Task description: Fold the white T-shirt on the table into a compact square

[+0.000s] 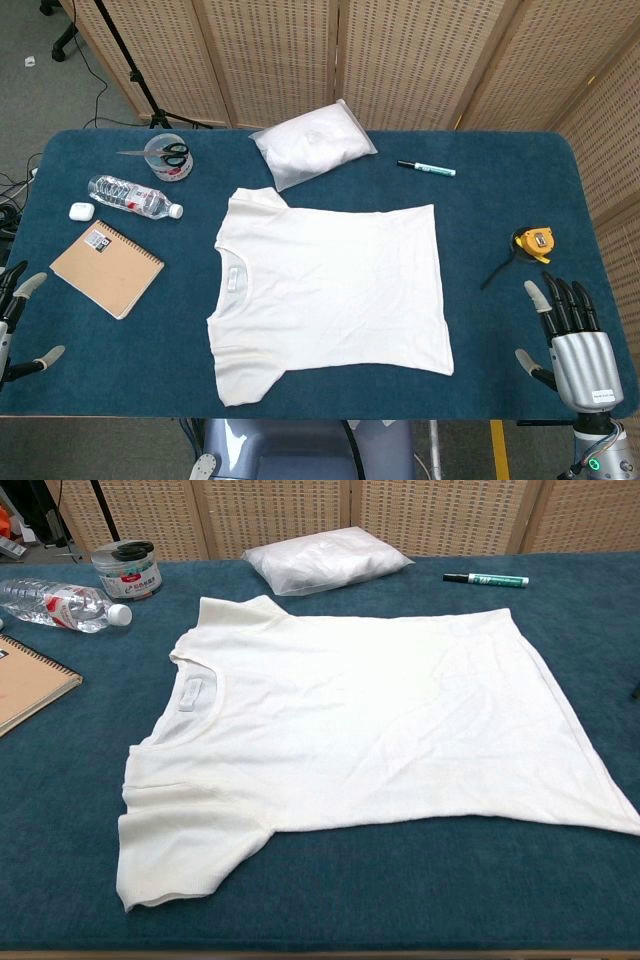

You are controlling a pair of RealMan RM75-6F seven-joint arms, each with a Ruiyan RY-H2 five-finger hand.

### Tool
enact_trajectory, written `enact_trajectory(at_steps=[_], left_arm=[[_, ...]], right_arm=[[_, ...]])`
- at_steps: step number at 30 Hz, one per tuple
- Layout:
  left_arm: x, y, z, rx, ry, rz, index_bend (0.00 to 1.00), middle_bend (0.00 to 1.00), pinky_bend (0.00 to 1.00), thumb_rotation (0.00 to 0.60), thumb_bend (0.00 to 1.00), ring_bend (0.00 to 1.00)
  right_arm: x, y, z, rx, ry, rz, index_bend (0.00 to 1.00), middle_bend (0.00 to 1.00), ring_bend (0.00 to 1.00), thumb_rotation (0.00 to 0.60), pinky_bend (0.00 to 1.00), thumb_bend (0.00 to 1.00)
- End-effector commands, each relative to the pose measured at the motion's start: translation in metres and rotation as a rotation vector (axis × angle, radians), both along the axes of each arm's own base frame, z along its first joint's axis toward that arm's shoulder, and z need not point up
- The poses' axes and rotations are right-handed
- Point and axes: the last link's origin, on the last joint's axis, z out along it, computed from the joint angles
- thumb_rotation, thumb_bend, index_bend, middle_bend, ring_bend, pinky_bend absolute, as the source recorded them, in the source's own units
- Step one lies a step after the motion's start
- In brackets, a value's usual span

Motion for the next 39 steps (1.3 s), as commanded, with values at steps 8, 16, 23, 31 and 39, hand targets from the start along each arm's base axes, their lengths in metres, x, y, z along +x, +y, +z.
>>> enact_trajectory(at_steps=[8, 16, 23, 31, 39], left_arm=[[0.000, 0.001, -0.001, 0.004, 0.005, 0.001, 0.00, 0.00, 0.00, 0.600, 0.00, 0.00], [-0.001, 0.004, -0.003, 0.011, 0.015, 0.013, 0.00, 0.00, 0.00, 0.600, 0.00, 0.00], [-0.002, 0.007, -0.003, 0.014, 0.017, 0.025, 0.00, 0.00, 0.00, 0.600, 0.00, 0.00], [-0.003, 0.009, -0.003, 0.014, 0.018, 0.033, 0.00, 0.00, 0.00, 0.600, 0.00, 0.00], [-0.003, 0.009, -0.001, 0.019, 0.009, 0.036, 0.00, 0.00, 0.00, 0.600, 0.00, 0.00]], right_arm=[[0.000, 0.000, -0.014, 0.100, 0.004, 0.005, 0.00, 0.00, 0.00, 0.600, 0.00, 0.00], [-0.014, -0.009, -0.047, 0.208, 0.014, 0.069, 0.16, 0.00, 0.00, 0.600, 0.00, 0.00], [-0.029, -0.014, -0.080, 0.306, 0.068, 0.057, 0.26, 0.00, 0.00, 0.600, 0.00, 0.00], [-0.037, -0.012, -0.110, 0.376, 0.135, 0.040, 0.36, 0.00, 0.00, 0.600, 0.00, 0.00], [-0.036, -0.015, -0.125, 0.386, 0.165, 0.037, 0.39, 0.00, 0.00, 0.600, 0.00, 0.00]])
